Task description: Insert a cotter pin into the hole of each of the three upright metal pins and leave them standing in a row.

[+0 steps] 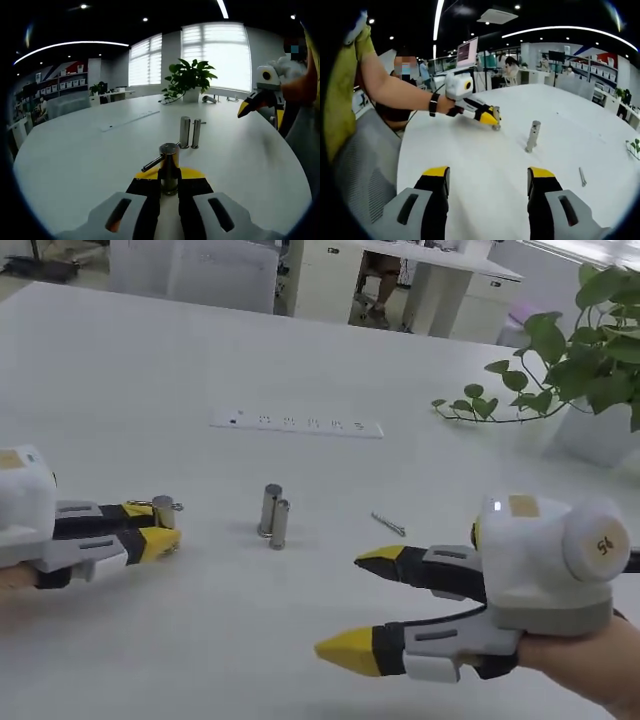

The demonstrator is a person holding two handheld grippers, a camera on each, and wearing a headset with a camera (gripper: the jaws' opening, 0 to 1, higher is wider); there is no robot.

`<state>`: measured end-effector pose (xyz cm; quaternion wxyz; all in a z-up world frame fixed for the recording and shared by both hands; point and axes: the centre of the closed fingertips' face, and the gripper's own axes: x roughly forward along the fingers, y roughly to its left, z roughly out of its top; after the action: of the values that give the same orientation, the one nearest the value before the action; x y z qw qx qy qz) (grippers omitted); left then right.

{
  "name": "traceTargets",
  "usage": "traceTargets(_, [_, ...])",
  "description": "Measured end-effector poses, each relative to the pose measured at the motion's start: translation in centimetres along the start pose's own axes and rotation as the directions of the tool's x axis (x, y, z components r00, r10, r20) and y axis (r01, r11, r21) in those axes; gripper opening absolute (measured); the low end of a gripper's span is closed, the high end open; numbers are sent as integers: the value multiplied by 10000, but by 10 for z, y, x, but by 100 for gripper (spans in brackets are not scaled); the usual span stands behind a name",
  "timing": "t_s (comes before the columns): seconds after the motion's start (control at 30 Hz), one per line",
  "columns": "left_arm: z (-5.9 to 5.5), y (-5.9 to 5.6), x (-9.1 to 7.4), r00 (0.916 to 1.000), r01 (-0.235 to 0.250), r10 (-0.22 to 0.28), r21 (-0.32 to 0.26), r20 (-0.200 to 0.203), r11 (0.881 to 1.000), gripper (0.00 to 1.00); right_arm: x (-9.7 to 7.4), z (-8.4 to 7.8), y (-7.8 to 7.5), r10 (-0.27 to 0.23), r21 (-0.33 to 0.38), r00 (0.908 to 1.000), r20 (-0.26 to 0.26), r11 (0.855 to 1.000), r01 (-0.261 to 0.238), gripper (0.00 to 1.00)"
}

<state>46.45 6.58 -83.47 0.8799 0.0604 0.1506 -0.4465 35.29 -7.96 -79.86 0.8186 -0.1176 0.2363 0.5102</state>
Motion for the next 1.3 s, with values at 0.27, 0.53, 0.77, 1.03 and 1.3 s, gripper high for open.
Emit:
traceTargets(0.27, [-4, -3, 3, 9999, 34, -33, -110, 123, 9999, 10, 2, -1, 0, 91, -4, 9999, -81, 10000, -91, 64])
traceTargets(0.53, [-3, -6, 5, 9996, -207, 208, -62, 176, 9998, 11, 2, -4, 0, 84, 68, 9999, -116, 9999, -84, 64])
traceTargets(0.77, [-3, -7, 5, 9990, -338, 338, 7, 282, 9994, 12, 4, -2, -1, 90, 82, 9999, -122, 9999, -89, 63])
traceTargets(1.03, [-3, -7, 5, 9991, -343, 352, -368, 220, 9987, 24, 3, -2, -2, 44, 110, 9999, -127, 9999, -43, 63])
traceTargets(1.3, [-1, -11, 5, 9991, -284, 310, -807, 302, 9963, 43, 2, 0, -3, -4, 112, 9999, -113, 9999, 5, 63])
